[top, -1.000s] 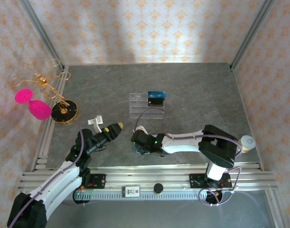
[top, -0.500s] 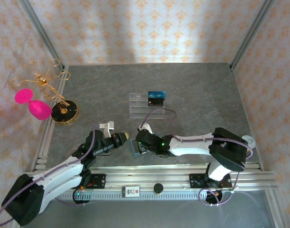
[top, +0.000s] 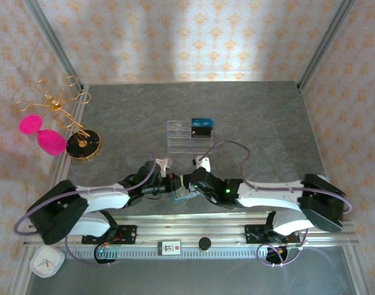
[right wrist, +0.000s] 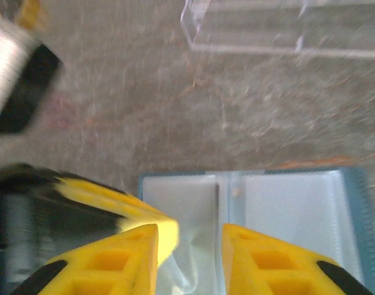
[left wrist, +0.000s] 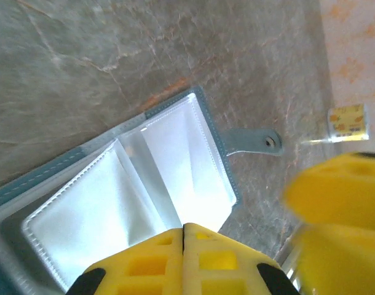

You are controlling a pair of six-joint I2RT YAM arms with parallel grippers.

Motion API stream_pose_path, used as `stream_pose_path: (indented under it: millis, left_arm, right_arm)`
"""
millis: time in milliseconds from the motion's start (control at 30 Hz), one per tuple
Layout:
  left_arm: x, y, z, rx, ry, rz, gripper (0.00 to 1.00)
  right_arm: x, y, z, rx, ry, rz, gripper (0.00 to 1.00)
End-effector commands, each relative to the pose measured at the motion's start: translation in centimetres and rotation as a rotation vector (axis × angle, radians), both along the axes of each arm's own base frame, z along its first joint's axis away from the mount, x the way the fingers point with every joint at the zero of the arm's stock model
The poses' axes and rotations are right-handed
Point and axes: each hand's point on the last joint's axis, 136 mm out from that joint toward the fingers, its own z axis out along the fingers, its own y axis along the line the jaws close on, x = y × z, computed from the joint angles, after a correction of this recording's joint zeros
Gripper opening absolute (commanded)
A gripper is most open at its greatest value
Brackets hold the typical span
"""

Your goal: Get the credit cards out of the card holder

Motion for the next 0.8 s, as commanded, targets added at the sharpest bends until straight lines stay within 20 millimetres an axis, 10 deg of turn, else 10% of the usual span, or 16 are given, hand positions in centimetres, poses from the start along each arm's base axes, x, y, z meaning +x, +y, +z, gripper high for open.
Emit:
stream_pose_path:
  millis: [0, 167, 333, 767]
  left_arm:
    - [0.7, -2.8, 1.6, -0.033, -0.059, -0.057, 0.0]
    - [0.8, -6.0, 1.2, -0.038, -0.031, -0.106, 0.0]
    - [3.1, -2.0, 3.8, -0.063, -0.096, 0.094, 0.12]
    - [2.2, 9.2, 5.7, 0.05, -0.178, 0.371, 0.42]
  right_arm:
    - [1.5, -3.7, 2.5, 0.025, -0.086, -0.16, 0.31]
    - [0.8, -6.4, 3.3, 0.068, -0.1, -0.176, 0.33]
    - [0.0, -7.1, 1.2, 0.0, -0.057, -0.126, 0.34]
    - [-2.2, 3.7, -4.8, -0.283, 0.011, 0.303, 0.36]
